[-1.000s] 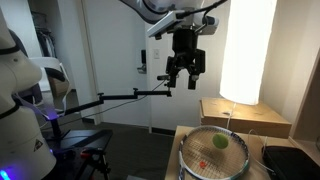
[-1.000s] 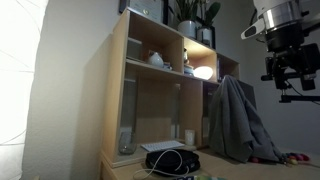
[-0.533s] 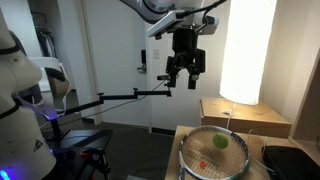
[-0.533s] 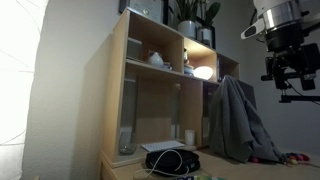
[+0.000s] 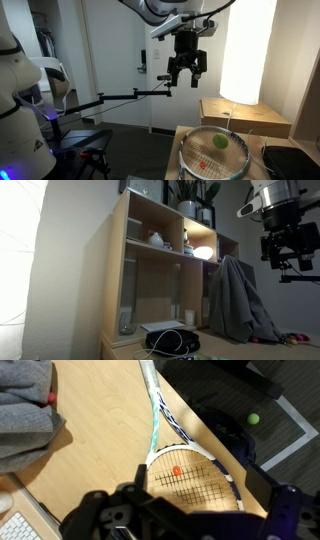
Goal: Pick the ball on the racket and drop it on the floor
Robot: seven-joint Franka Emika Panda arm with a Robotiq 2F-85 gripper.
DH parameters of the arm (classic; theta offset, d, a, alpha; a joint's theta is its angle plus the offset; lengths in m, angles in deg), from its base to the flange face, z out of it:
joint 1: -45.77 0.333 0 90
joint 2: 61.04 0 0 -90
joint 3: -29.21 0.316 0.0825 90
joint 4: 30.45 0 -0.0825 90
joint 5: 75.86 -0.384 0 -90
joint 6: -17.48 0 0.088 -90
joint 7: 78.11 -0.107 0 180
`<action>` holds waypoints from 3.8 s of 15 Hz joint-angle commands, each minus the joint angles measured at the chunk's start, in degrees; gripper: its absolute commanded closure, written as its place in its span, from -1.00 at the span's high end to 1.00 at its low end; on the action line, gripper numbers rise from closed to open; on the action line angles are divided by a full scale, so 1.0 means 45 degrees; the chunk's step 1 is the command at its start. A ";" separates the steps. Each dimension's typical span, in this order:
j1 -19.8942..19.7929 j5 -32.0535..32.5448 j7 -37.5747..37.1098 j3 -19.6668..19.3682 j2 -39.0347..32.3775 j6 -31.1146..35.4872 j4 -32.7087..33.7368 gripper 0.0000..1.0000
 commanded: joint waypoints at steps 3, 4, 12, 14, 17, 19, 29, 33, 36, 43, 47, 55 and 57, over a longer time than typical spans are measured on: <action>0.0432 -0.0078 0.1002 0.0459 -0.1229 -0.0055 0.1699 1.00; 0.0507 -0.0060 0.1177 0.0555 -0.1417 -0.0016 0.1981 1.00; 0.0996 -0.0107 0.1992 0.1126 -0.2763 0.0384 0.4648 1.00; 0.0985 -0.0021 0.1692 0.1084 -0.2318 0.0333 0.3915 1.00; 0.0974 -0.0021 0.1691 0.1070 -0.2332 0.0334 0.3841 1.00; 0.0969 -0.0020 0.1691 0.1061 -0.2336 0.0334 0.3840 1.00; 0.0952 -0.0010 0.1854 0.1014 -0.2842 -0.0297 0.4508 1.00; 0.0977 0.0067 0.1939 0.0970 -0.3681 -0.1039 0.5299 1.00; 0.0997 0.0094 0.2160 0.0977 -0.4417 -0.1535 0.6034 1.00; 0.1226 0.1097 0.1415 0.0821 -0.4048 0.1090 0.5521 1.00; 0.1281 0.1411 0.1126 0.0870 -0.4247 0.1910 0.5926 1.00; 0.1383 0.1672 0.0748 0.0860 -0.3646 0.2387 0.5379 1.00; 0.1383 0.1673 0.0747 0.0857 -0.3646 0.2391 0.5377 1.00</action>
